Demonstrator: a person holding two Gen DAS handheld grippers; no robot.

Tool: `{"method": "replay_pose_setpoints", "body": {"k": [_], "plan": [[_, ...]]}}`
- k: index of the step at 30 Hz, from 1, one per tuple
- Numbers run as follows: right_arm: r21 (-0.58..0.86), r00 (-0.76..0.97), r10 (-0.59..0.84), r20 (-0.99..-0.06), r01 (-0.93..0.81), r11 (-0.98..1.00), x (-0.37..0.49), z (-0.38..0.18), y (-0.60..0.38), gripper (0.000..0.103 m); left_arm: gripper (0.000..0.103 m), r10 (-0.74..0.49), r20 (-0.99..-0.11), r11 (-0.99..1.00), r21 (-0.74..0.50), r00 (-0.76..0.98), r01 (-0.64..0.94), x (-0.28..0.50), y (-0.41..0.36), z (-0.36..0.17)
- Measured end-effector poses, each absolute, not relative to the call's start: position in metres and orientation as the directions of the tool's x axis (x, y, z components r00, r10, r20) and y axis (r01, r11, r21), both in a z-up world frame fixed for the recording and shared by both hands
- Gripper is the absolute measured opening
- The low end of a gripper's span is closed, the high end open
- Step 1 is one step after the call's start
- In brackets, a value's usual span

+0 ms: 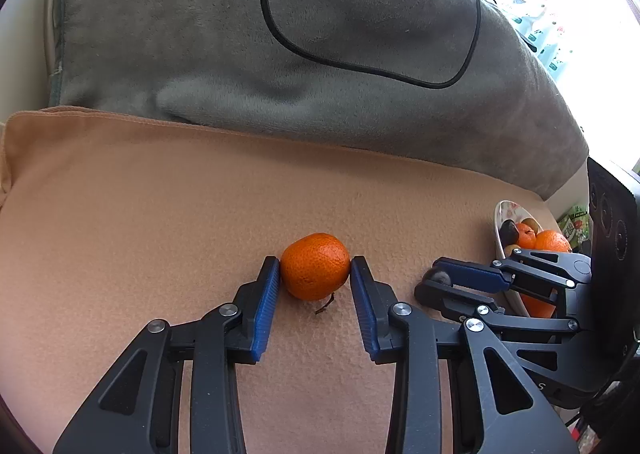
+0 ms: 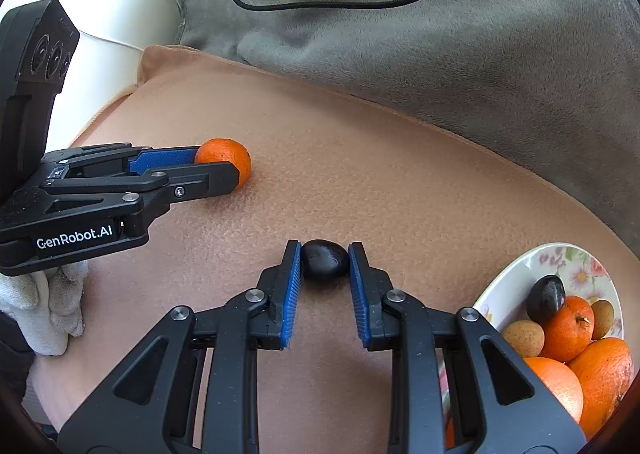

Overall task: Organize fruits
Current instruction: 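Carry the mandarin with the left gripper while the right gripper carries the plum to the bowl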

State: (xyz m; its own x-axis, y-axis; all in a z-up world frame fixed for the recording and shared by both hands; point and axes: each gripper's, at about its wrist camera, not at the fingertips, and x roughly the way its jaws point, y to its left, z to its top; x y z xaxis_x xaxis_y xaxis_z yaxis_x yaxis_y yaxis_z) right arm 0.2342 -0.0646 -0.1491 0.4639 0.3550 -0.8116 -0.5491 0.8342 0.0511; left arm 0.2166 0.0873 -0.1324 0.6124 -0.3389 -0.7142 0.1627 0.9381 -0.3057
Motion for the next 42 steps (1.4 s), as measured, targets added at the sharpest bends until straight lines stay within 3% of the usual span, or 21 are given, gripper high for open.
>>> {"method": "replay_pose_setpoints", "body": {"k": [24, 42], "plan": [[0.104, 0.543, 0.422, -0.726, -0.520, 0.848, 0.188, -0.094, -0.116, 0.025, 0.034, -0.358, -0.659, 0.932, -0.289, 0.662, 0.217, 0.190, 0.069, -0.093], [0.133, 0.630, 0.390, -0.672, -0.415, 0.900, 0.144, -0.069, -0.199, 0.025, 0.034, -0.413, -0.634, 0.910, -0.278, 0.653, 0.306, 0.179, 0.018, -0.072]]}}
